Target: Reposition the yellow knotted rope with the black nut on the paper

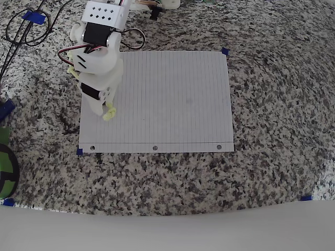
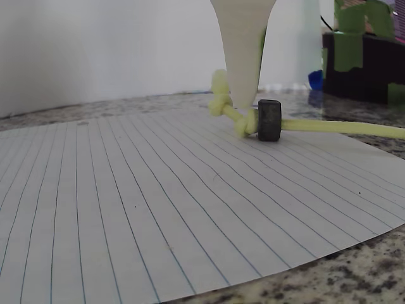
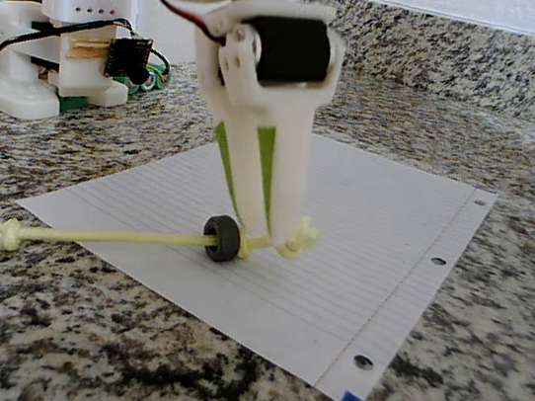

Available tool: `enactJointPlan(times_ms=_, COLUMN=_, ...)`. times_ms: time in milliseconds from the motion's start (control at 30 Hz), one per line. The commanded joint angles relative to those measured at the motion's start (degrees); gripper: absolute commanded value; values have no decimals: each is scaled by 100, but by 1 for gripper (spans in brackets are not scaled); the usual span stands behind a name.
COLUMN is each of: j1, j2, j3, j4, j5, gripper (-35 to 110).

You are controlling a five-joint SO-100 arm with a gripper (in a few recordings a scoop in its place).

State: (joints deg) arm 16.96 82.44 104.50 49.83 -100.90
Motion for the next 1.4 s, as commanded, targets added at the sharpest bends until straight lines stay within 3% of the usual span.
enactJointPlan(times_ms=0, j1=-35, j2=0, j3=-220, j4=-53, j5=-35, gripper=36)
enactJointPlan(times_ms=1067, j1=-527, j2=-378, j3=-237, j4=-105, j5=-35, gripper=38)
enactJointPlan(times_ms=1367, j1=-554, j2=-334, j3=-237, j4=-70, j5=-9, gripper=12)
